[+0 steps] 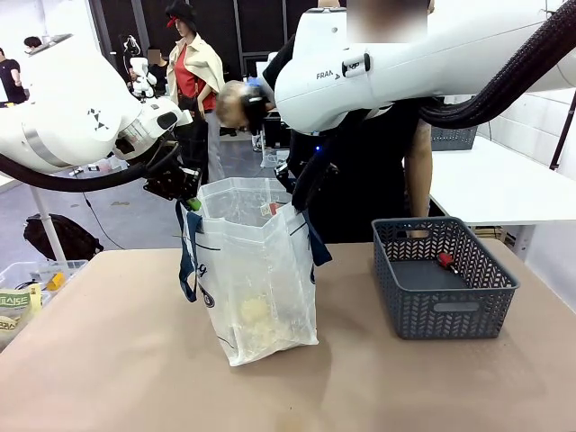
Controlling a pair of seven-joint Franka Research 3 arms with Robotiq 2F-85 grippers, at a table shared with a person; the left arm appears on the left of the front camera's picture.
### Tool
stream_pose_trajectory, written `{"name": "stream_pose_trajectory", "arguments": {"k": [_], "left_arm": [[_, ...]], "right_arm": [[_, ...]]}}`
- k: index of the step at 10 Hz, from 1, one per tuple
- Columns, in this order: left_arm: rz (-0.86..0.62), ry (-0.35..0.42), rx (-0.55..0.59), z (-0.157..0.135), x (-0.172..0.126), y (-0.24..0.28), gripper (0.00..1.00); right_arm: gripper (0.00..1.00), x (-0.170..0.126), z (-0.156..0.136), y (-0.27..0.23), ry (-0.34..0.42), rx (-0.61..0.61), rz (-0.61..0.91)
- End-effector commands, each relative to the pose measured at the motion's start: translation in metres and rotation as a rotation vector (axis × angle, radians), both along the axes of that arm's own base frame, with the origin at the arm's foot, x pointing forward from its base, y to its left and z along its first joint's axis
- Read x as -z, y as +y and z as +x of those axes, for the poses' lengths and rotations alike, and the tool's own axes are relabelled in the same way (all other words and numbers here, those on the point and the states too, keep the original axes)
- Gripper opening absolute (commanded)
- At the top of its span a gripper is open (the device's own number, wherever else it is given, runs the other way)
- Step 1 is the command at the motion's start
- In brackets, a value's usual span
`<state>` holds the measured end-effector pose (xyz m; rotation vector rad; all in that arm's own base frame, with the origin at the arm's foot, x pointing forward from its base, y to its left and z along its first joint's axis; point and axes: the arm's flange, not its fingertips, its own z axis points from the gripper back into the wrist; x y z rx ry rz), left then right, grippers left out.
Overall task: Transfer purchased items from the store into the shopping bag.
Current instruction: Move the Reusable shopping bag to the right side of the table.
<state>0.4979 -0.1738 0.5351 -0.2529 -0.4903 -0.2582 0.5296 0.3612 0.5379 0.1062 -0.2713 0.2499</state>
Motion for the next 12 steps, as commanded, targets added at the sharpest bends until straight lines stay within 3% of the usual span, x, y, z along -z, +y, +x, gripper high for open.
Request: {"name": "stream_pose_trajectory", "arguments": {"k": [1,12], "left_arm": [[-0.016,0.001,-0.01,-0.0025,-0.0016,0.0017,0.0],[-0.016,0.001,-0.01,-0.0025,-0.0016,0.0017,0.0]], "right_arm": [[0.0,-0.0013,0.0003,-0.0023,0.01,-0.014,0.015],[0.0,-0.0013,0.0003,-0.0023,0.01,-0.014,0.015]]}}
